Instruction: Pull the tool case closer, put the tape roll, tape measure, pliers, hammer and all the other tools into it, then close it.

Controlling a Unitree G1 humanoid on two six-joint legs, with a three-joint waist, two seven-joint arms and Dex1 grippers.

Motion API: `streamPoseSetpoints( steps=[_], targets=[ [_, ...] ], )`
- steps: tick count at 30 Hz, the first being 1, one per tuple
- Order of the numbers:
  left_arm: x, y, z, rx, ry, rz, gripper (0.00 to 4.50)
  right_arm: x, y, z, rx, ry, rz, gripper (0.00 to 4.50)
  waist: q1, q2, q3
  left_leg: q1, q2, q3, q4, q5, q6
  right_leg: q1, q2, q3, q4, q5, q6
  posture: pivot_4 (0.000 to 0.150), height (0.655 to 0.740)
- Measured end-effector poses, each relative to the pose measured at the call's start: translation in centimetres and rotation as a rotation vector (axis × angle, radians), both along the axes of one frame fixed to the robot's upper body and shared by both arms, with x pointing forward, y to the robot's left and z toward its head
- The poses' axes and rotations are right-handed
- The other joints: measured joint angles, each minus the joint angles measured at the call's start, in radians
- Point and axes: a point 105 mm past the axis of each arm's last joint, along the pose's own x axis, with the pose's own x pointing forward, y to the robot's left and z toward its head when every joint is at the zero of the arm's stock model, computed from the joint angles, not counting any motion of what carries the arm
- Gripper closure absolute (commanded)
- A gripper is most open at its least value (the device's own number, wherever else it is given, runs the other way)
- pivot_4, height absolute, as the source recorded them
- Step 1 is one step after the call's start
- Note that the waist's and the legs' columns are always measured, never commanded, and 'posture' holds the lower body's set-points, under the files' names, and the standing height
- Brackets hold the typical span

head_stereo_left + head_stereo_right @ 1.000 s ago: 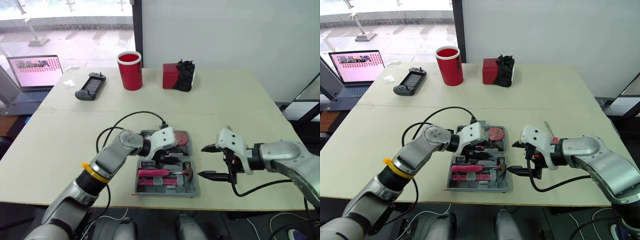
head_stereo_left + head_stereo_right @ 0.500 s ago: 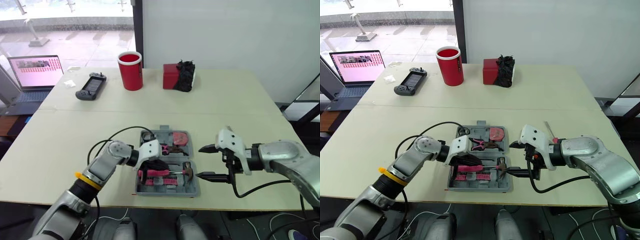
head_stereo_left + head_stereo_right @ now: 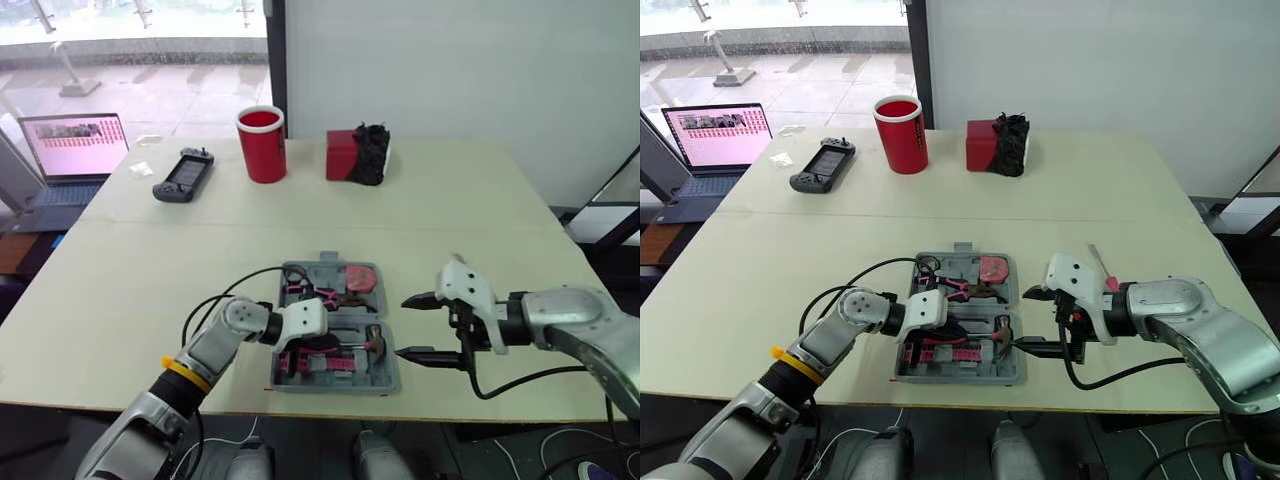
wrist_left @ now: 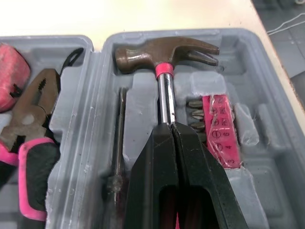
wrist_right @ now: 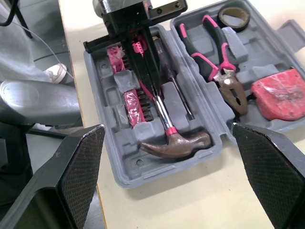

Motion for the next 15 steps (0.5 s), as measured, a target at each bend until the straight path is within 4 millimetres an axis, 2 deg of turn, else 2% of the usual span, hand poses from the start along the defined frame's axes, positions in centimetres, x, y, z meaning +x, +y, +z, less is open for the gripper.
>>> streamPoseSetpoints(
  steps=[8, 12, 15],
  targets=[
    [-0.8, -0.2, -0.7, -0.006, 0.03, -0.022, 4.44, 0.0, 0.0, 0.1, 0.004, -0.009, 0.007, 0.0, 0.001, 0.005, -0.01, 0.001, 0.0, 0.0, 0.0, 0.0, 0.0, 0.001, 0.0, 0.0, 0.0, -0.002, -0.003, 0.15, 0.7272],
    [-0.4, 0.4, 0.0, -0.072, 0.098, 0.019, 4.44, 0.7, -0.5, 0.0, 0.012, -0.051, -0.008, 0.0, -0.002, 0.005, -0.01, 0.0, 0.0, 0.0, 0.0, 0.0, 0.0, 0.0, 0.0, 0.0, 0.0, -0.002, -0.003, 0.15, 0.7272],
    [0.9, 2.1, 1.6, -0.142, 0.103, 0.103, 3.63, 1.3, -1.2, -0.2, 0.042, -0.058, -0.038, 0.0, 0.0, 0.005, -0.009, 0.0, 0.0, 0.0, 0.0, 0.0, 0.0, 0.0, 0.0, 0.0, 0.0, -0.001, -0.001, 0.15, 0.7272]
  ],
)
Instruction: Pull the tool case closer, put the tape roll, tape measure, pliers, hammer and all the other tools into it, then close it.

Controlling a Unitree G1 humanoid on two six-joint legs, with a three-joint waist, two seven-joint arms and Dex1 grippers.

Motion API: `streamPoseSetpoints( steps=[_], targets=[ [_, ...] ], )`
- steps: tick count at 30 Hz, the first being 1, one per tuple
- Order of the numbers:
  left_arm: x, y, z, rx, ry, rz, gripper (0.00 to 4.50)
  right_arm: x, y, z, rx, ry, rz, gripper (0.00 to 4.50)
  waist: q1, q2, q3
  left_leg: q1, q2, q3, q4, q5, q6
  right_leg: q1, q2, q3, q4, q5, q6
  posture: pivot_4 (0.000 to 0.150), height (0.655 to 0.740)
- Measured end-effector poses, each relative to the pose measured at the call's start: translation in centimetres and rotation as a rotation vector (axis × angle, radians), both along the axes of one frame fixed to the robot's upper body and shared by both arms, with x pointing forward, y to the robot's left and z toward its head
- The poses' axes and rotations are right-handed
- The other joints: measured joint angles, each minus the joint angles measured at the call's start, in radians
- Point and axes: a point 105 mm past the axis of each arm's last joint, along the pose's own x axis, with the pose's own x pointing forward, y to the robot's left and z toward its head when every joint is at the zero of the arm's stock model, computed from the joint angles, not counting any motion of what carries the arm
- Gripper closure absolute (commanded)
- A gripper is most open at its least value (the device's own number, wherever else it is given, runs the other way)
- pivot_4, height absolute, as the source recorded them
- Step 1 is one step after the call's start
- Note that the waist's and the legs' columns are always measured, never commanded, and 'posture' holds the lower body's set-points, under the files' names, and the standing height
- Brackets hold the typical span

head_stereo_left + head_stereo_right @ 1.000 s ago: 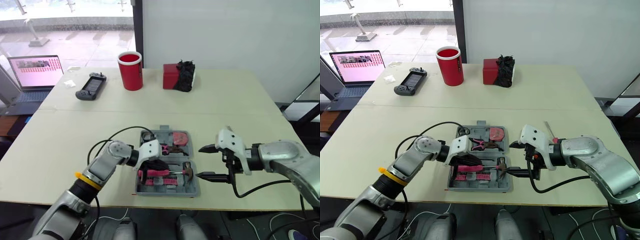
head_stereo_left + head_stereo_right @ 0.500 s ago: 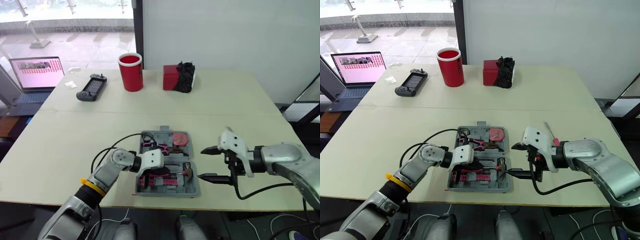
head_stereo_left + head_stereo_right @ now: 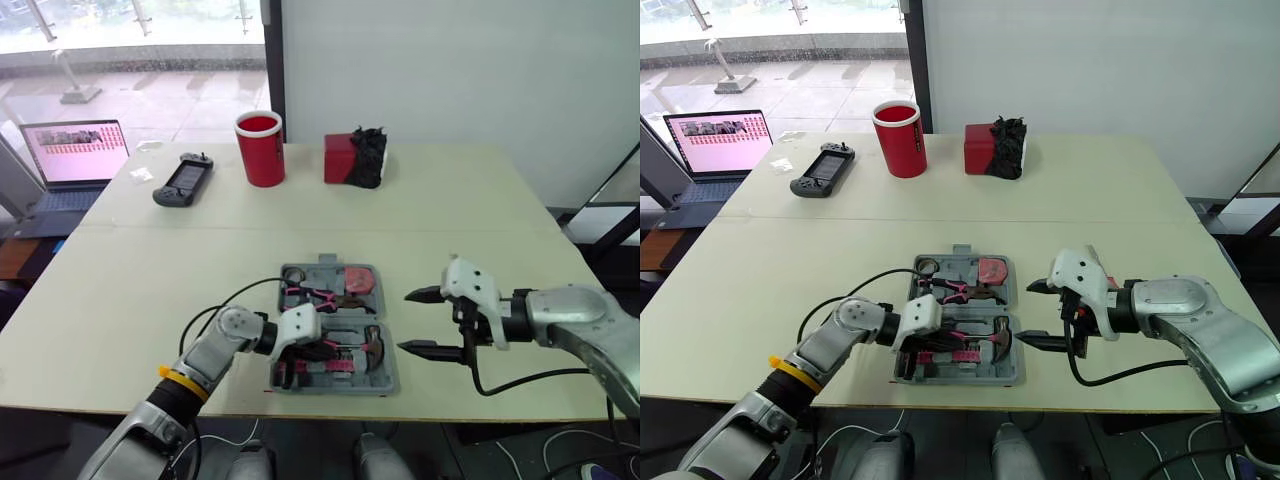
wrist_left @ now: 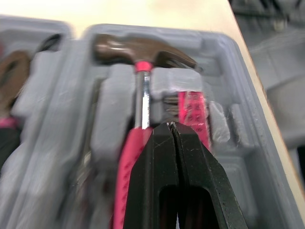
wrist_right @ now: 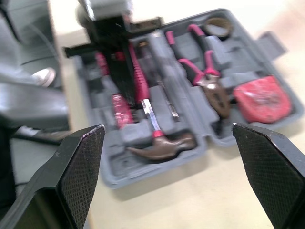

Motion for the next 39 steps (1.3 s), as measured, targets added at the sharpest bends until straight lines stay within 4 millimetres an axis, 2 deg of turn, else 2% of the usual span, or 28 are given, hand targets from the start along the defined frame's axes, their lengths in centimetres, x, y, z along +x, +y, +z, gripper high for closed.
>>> streamPoseSetpoints(
  steps=[4, 6, 7, 10, 13, 14, 17, 20, 22, 24, 28, 31, 34, 37, 39],
  targets=[
    [2.1, 2.5, 3.8, -0.087, -0.079, 0.119, 1.55, 0.3, -0.8, 0.1, 0.045, -0.031, -0.009, 0.0, 0.001, 0.0, 0.0, -0.001, 0.0, 0.0, 0.0, 0.0, 0.0, 0.0, 0.0, 0.0, -0.001, 0.001, 0.001, 0.15, 0.7272],
    [2.3, 4.5, 5.3, -0.131, -0.106, 0.183, 0.54, 0.3, -1.9, -0.6, 0.055, -0.029, -0.033, 0.0, 0.001, 0.0, 0.0, 0.0, 0.0, 0.0, 0.0, 0.0, 0.0, 0.0, 0.0, 0.0, 0.0, 0.0, 0.002, 0.15, 0.7272],
    [2.2, 5.5, 5.5, -0.137, -0.104, 0.213, 0.06, 0.3, -2.5, -1.1, 0.056, -0.019, -0.051, 0.0, -0.001, 0.0, 0.0, 0.0, 0.0, 0.0, 0.0, 0.0, 0.0, 0.0, 0.0, 0.0, 0.0, 0.0, 0.002, 0.15, 0.7272],
    [1.7, 9.5, 4.7, -0.135, -0.086, 0.356, 0.06, 0.5, -4.9, -2.9, 0.066, -0.019, -0.137, 0.0, -0.004, 0.0, 0.0, 0.001, 0.0, 0.0, -0.001, 0.0, 0.001, 0.0, 0.0, 0.0, 0.0, 0.0, 0.001, 0.15, 0.7272],
    [0.8, 13.6, 3.5, -0.103, -0.08, 0.495, 0.06, 1.5, -8.4, -3.1, 0.079, -0.09, -0.262, 0.0, -0.004, 0.0, 0.001, 0.001, 0.0, 0.001, 0.0, 0.0, 0.0, 0.0, 0.0, 0.0, 0.0, -0.001, -0.002, 0.15, 0.7272],
    [0.2, 15.6, 3.2, -0.071, -0.097, 0.541, 0.06, 1.8, -10.0, -3.2, 0.065, -0.127, -0.309, 0.0, -0.003, 0.0, 0.001, 0.001, 0.0, 0.001, 0.0, 0.0, 0.0, 0.0, 0.0, 0.0, -0.001, -0.001, -0.002, 0.15, 0.7272],
    [-1.4, 19.1, 2.5, -0.021, -0.116, 0.626, 0.06, 1.9, -12.9, -3.6, 0.086, -0.166, -0.409, 0.0, -0.002, 0.0, 0.001, 0.001, 0.0, 0.002, -0.001, 0.0, 0.0, 0.0, -0.001, 0.0, -0.001, -0.002, -0.002, 0.15, 0.7272],
    [-3.9, 23.3, 0.8, 0.021, -0.093, 0.764, 0.06, 1.2, -16.3, -4.6, 0.152, -0.165, -0.554, 0.0, -0.003, 0.0, 0.001, 0.001, 0.0, 0.002, -0.002, 0.0, 0.0, 0.0, -0.001, 0.0, -0.002, -0.002, -0.003, 0.15, 0.7272],
    [-5.5, 27.6, 0.0, 0.058, -0.082, 0.929, 0.06, 0.2, -18.4, -5.3, 0.2, -0.162, -0.651, 0.0, -0.003, 0.0, 0.001, 0.001, 0.001, 0.002, -0.002, 0.0, 0.0, 0.0, 0.0, 0.0, -0.002, -0.002, -0.003, 0.15, 0.7272],
    [-6.3, 29.9, 0.3, 0.062, -0.098, 1.02, 0.06, -0.5, -19.1, -5.9, 0.211, -0.152, -0.686, 0.0, -0.003, 0.0, 0.001, 0.001, 0.0, 0.002, -0.002, -0.001, 0.0, 0.0, -0.001, 0.001, -0.002, -0.002, -0.003, 0.15, 0.7272],
    [-6.7, 30.7, 0.4, 0.053, -0.118, 1.043, 0.06, -1.2, -18.7, -7.0, 0.223, -0.116, -0.675, 0.0, -0.004, 0.0, 0.001, 0.001, 0.0, 0.004, -0.002, -0.001, 0.0, -0.001, -0.001, 0.001, -0.002, -0.002, -0.003, 0.15, 0.7272],
    [-6.7, 30.7, 0.4, 0.048, -0.116, 1.041, 0.06, -1.2, -18.5, -6.8, 0.228, -0.117, -0.666, 0.0, -0.006, 0.0, 0.001, 0.001, 0.001, 0.004, -0.002, -0.001, 0.0, -0.001, -0.001, 0.001, -0.002, -0.002, -0.003, 0.15, 0.7272],
    [-5.9, 30.7, 1.2, 0.037, -0.145, 1.03, 0.06, -0.9, -18.0, -6.3, 0.233, -0.124, -0.648, 0.0, -0.01, 0.0, 0.001, 0.001, 0.001, 0.004, -0.002, -0.001, 0.0, -0.001, -0.001, 0.001, -0.002, -0.002, -0.003, 0.15, 0.7272],
    [-4.8, 29.8, 2.4, 0.002, -0.159, 0.987, 0.06, -0.5, -17.0, -5.4, 0.261, -0.123, -0.625, 0.0, -0.014, 0.0, 0.001, 0.001, 0.001, 0.004, -0.002, -0.001, 0.0, -0.001, -0.001, 0.001, -0.001, -0.002, -0.003, 0.15, 0.7272],
    [-4.1, 28.5, 3.3, -0.024, -0.14, 0.923, 0.06, -0.2, -16.2, -4.7, 0.263, -0.124, -0.613, 0.0, -0.016, 0.0, 0.001, 0.001, 0.001, 0.004, -0.002, -0.001, 0.0, -0.001, -0.001, 0.001, -0.001, -0.002, -0.003, 0.15, 0.7272]
  ],
)
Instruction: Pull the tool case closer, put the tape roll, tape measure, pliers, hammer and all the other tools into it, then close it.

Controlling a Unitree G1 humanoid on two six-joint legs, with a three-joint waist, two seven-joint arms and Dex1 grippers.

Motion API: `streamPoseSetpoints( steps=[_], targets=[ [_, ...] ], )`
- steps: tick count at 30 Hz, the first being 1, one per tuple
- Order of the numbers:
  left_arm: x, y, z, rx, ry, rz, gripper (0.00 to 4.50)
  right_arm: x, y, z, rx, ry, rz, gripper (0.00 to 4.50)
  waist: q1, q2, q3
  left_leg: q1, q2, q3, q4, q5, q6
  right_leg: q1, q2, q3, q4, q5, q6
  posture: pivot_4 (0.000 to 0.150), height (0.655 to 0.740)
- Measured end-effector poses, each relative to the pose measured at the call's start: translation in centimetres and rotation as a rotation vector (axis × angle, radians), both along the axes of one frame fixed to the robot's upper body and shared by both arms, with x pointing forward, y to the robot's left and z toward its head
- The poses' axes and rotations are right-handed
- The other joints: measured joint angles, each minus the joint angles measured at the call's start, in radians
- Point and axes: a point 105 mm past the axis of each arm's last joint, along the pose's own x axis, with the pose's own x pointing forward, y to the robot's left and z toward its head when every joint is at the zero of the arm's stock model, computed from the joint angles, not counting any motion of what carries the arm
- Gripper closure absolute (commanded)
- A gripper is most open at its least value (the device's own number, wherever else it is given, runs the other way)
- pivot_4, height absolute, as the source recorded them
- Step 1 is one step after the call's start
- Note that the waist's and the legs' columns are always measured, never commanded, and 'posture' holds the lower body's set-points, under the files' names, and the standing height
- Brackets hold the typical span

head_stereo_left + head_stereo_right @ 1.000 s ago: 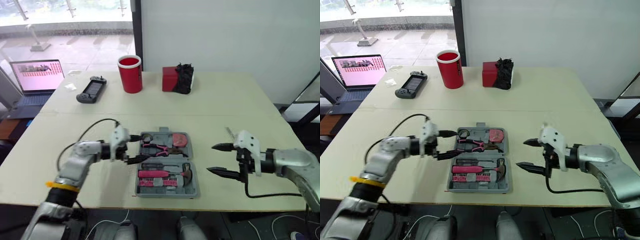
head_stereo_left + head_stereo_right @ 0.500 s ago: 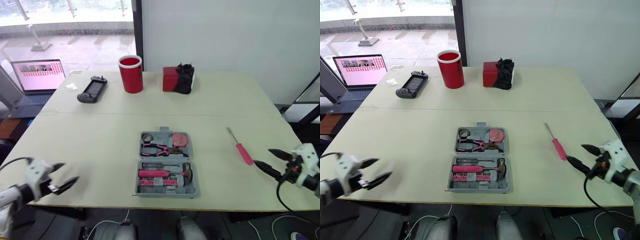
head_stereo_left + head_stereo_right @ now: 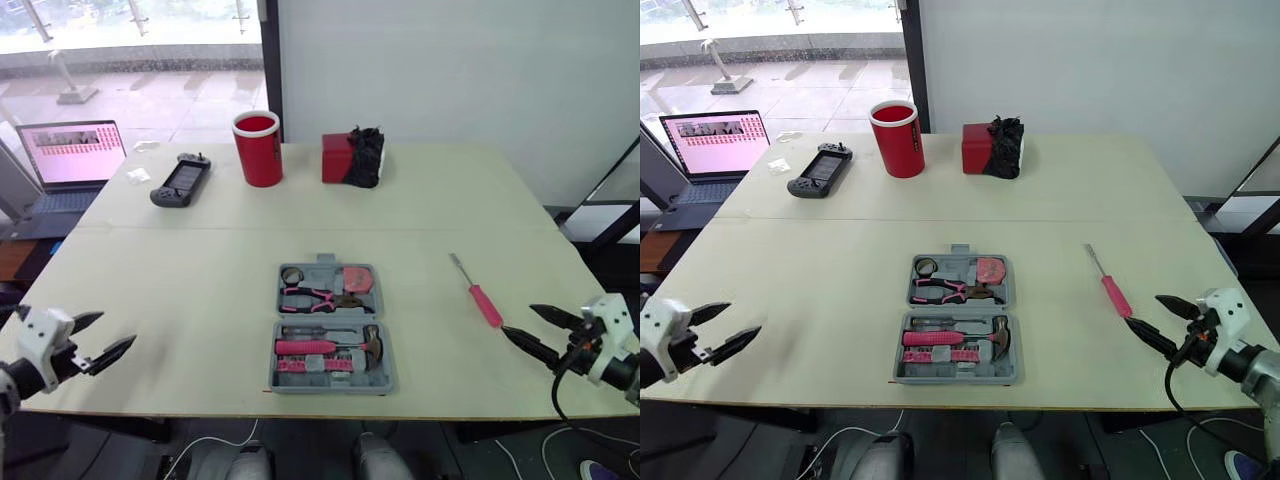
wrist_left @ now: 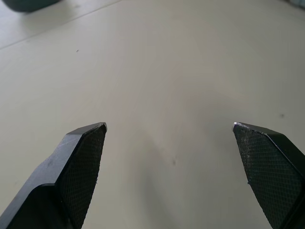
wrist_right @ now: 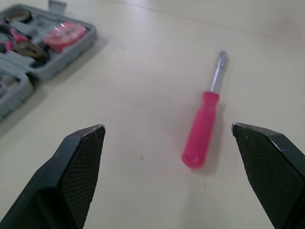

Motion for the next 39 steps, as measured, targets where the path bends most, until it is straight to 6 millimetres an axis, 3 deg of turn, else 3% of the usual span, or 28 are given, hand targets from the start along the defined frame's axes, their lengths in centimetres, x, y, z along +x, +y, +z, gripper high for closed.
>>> streamPoseSetpoints(
  steps=[3, 9, 12, 18, 21, 25, 28, 33, 36, 39],
  targets=[
    [1.3, -3.2, 1.9, -0.032, -0.005, -0.143, 0.06, 0.9, 1.3, 1.2, 0.006, -0.001, 0.014, 0.0, -0.002, 0.0, 0.0, 0.0, 0.0, 0.0, 0.0, 0.0, 0.0, 0.0, 0.0, 0.0, 0.0, 0.0, 0.0, 0.15, 0.7272],
    [3.4, -10.9, 7.3, -0.002, -0.069, -0.434, 0.06, 6.1, 2.4, 5.0, -0.132, 0.024, -0.05, 0.0, -0.014, 0.002, 0.001, 0.001, 0.0, 0.0, -0.001, 0.0, 0.0, 0.0, 0.001, 0.0, 0.0, 0.0, 0.0, 0.15, 0.7272],
    [3.2, -12.9, 7.3, -0.008, -0.045, -0.489, 0.06, 7.7, 2.3, 3.7, -0.207, 0.099, -0.098, 0.0, -0.011, 0.002, 0.001, 0.001, 0.0, 0.0, -0.006, 0.0, 0.0, -0.002, 0.001, 0.0, 0.0, 0.001, 0.004, 0.15, 0.7272],
    [3.3, -14.8, 6.1, -0.009, -0.046, -0.509, 0.06, 10.8, 1.8, 1.6, -0.066, 0.273, -0.238, 0.0, -0.011, 0.003, 0.003, 0.0, 0.0, 0.0, -0.005, 0.0, 0.0, -0.003, 0.0, 0.0, 0.0, 0.002, 0.004, 0.15, 0.7272],
    [3.1, -15.0, 6.1, -0.001, -0.051, -0.503, 0.06, 11.5, 1.2, 0.8, -0.096, 0.302, -0.286, 0.0, -0.01, 0.003, 0.003, -0.001, 0.0, 0.0, -0.005, 0.0, 0.0, -0.003, 0.0, 0.0, 0.0, 0.002, 0.004, 0.15, 0.7272],
    [2.3, -14.8, 4.5, 0.001, 0.005, -0.482, 0.06, 11.9, 0.5, -1.5, -0.153, 0.384, -0.367, 0.0, -0.012, 0.003, 0.004, 0.0, 0.0, 0.0, -0.005, 0.0, 0.0, -0.003, 0.0, 0.0, 0.0, 0.002, 0.004, 0.15, 0.7272],
    [2.1, -15.0, 4.5, 0.007, 0.002, -0.478, 0.06, 12.0, 1.0, -3.0, -0.15, 0.449, -0.383, 0.0, -0.014, 0.003, 0.004, 0.0, 0.0, 0.0, -0.005, 0.0, 0.0, -0.003, 0.0, 0.0, 0.0, 0.002, 0.004, 0.15, 0.7272],
    [1.9, -14.9, 4.3, 0.01, 0.002, -0.462, 0.06, 12.5, 1.0, -2.7, -0.151, 0.453, -0.392, 0.0, -0.015, 0.004, 0.004, 0.0, 0.0, 0.0, -0.004, 0.0, 0.0, -0.003, 0.0, 0.0, 0.0, 0.002, 0.004, 0.15, 0.7272],
    [1.8, -14.8, 4.2, 0.009, 0.006, -0.455, 0.0, 12.4, 0.9, -3.0, -0.141, 0.466, -0.394, 0.86, -0.014, 0.004, 0.004, 0.0, 0.0, 0.0, -0.005, 0.0, 0.0, -0.003, 0.0, 0.0, 0.0, 0.002, 0.004, 0.15, 0.7272],
    [1.9, -14.7, 4.1, 0.014, 0.005, -0.452, 0.0, 12.4, 0.8, -3.0, -0.142, 0.473, -0.39, 2.34, -0.014, 0.003, 0.004, 0.0, 0.0, 0.0, -0.005, 0.0, 0.0, -0.002, 0.0, 0.0, 0.0, 0.002, 0.004, 0.15, 0.7272]
  ],
)
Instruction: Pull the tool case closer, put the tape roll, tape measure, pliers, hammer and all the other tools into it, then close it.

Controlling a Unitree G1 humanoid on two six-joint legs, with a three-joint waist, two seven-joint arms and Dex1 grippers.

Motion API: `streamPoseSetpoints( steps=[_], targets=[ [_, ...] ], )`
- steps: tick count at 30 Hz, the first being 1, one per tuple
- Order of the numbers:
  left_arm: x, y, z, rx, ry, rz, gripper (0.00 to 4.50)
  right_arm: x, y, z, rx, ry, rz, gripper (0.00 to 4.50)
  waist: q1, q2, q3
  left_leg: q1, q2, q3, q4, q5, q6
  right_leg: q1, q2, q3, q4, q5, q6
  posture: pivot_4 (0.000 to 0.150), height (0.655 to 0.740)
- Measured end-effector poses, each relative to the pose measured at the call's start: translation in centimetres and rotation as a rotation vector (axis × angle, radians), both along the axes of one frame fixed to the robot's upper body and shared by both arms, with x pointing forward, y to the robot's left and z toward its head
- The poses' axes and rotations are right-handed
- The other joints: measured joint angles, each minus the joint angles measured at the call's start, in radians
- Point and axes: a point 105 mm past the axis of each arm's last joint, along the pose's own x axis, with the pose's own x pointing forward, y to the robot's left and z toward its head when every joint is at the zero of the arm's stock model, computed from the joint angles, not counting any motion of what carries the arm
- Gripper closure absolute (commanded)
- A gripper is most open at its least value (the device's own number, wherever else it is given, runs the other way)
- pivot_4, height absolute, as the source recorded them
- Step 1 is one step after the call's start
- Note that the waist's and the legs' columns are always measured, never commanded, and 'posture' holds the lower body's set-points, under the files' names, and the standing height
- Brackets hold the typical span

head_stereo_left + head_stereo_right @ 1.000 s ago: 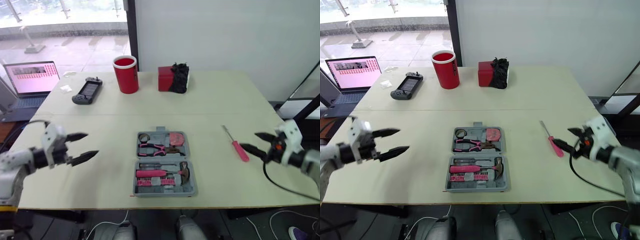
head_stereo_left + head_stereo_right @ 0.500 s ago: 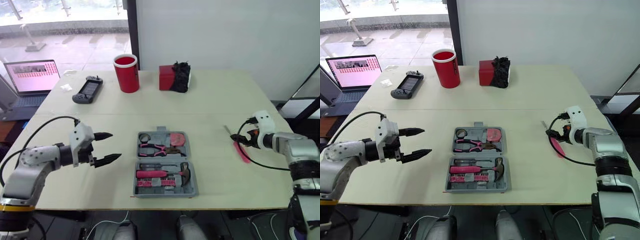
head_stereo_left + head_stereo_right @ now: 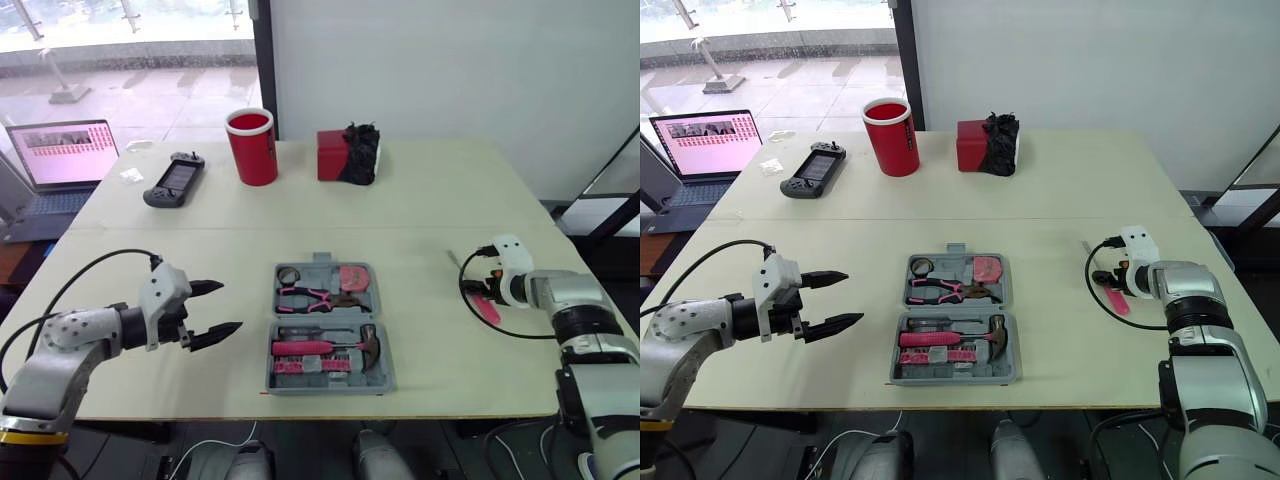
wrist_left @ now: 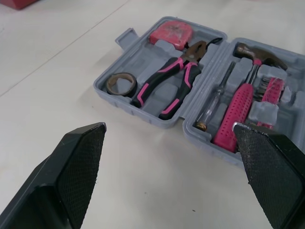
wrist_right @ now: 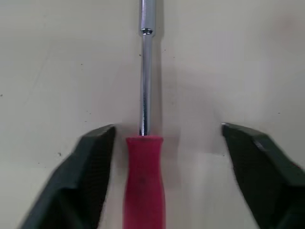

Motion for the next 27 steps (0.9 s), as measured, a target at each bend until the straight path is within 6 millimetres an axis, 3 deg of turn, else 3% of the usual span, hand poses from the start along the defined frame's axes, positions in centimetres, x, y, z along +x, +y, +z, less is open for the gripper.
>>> streamPoseSetpoints(
  steps=[3, 4, 9, 16, 20, 27],
  targets=[
    [0.2, 0.1, -0.1, -0.002, -0.005, 0.003, 0.0, -0.2, 0.3, 0.2, 0.007, 0.018, 0.024, 3.92, 0.0, 0.0, 0.0, 0.0, 0.0, 0.0, 0.0, 0.0, 0.0, 0.0, 0.0, 0.0, 0.0, 0.0, 0.0, 0.15, 0.7272],
    [0.3, 0.2, -0.1, -0.003, -0.004, 0.006, 0.0, -0.2, 0.5, 0.4, 0.004, 0.023, 0.038, 4.15, 0.0, 0.0, 0.0, 0.0, 0.0, 0.0, 0.0, 0.0, 0.0, 0.0, 0.0, 0.0, 0.0, 0.0, 0.0, 0.15, 0.7272],
    [0.6, -0.1, -0.4, -0.008, 0.001, -0.008, 0.0, -1.2, 1.6, 1.1, 0.026, 0.053, 0.066, 4.14, 0.002, 0.001, 0.001, 0.0, 0.0, 0.0, 0.0, 0.0, 0.0, 0.0, 0.0, 0.0, 0.0, 0.0, 0.001, 0.15, 0.7272],
    [1.2, -0.9, -0.5, -0.011, 0.001, -0.045, 0.0, -3.3, 5.7, 2.5, 0.172, 0.06, 0.066, 4.14, 0.003, 0.001, 0.001, 0.0, 0.0, -0.001, 0.0, 0.0, 0.0, 0.0, 0.0, 0.0, 0.001, 0.0, 0.0, 0.15, 0.7272],
    [1.4, -1.3, -0.8, 0.001, 0.005, -0.072, 0.0, -5.1, 9.7, 1.3, 0.291, 0.117, 0.045, 4.14, 0.004, 0.001, 0.001, -0.001, 0.0, -0.002, -0.001, 0.0, 0.0, -0.001, 0.001, -0.001, 0.001, 0.0, 0.0, 0.15, 0.7272],
    [1.8, -1.8, -1.1, 0.005, 0.013, -0.097, 0.0, -7.6, 12.0, -0.5, 0.311, 0.162, -0.004, 4.14, 0.005, 0.001, 0.001, -0.002, 0.0, -0.002, 0.0, 0.0, 0.0, -0.002, 0.0, -0.001, 0.001, -0.001, -0.002, 0.15, 0.7272]
  ],
)
